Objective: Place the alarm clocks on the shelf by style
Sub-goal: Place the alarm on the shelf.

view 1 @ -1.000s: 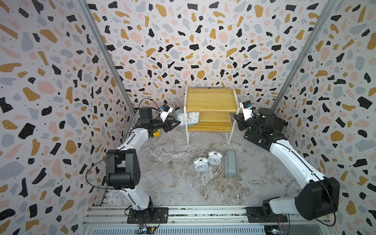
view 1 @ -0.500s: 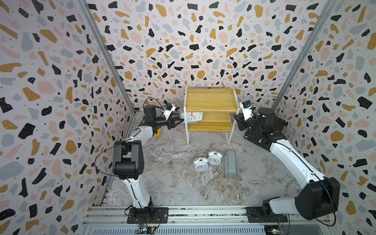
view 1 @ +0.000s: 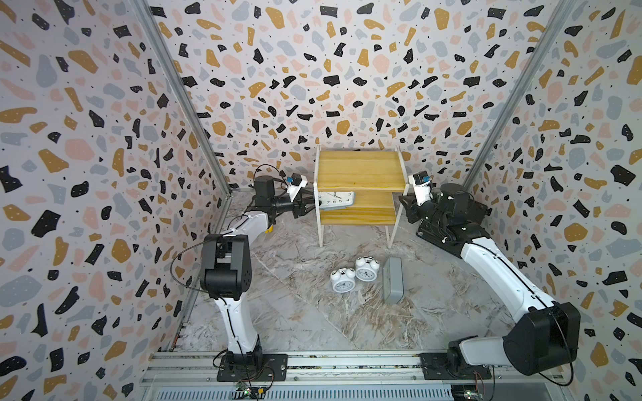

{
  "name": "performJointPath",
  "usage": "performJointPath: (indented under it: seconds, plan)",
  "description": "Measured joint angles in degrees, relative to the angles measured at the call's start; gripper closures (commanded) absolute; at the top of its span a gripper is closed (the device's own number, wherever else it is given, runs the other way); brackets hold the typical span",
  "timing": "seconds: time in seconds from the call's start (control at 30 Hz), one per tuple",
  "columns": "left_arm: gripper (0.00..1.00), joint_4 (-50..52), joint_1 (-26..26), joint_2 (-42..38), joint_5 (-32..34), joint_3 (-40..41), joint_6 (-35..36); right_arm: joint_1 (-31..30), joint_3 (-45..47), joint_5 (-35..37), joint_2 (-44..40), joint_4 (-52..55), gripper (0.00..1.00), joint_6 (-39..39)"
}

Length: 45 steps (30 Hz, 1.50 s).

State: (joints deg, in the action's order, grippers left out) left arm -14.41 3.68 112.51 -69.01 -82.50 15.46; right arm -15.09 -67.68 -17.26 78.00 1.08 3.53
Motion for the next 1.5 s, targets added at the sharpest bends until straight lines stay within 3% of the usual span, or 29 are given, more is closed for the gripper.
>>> performJointPath:
  seconds: [0.77,1.33,1.5]
  plan:
    - [0.86,8.94,2.19,2.38,-0.61,-3.30,5.90,-0.02,-0.11,-0.26,0.17,0.66,0.81,0.59]
    - [0.39,13.57,2.25,2.97,-0.26,-5.42,11.21,-0.02,-0.11,-0.31,0.66,1.20,0.80,0.61]
    - [0.34,14.36,2.29,2.97,1.09,-5.42,12.55,-0.02,-0.11,-0.33,0.83,1.97,0.79,0.63]
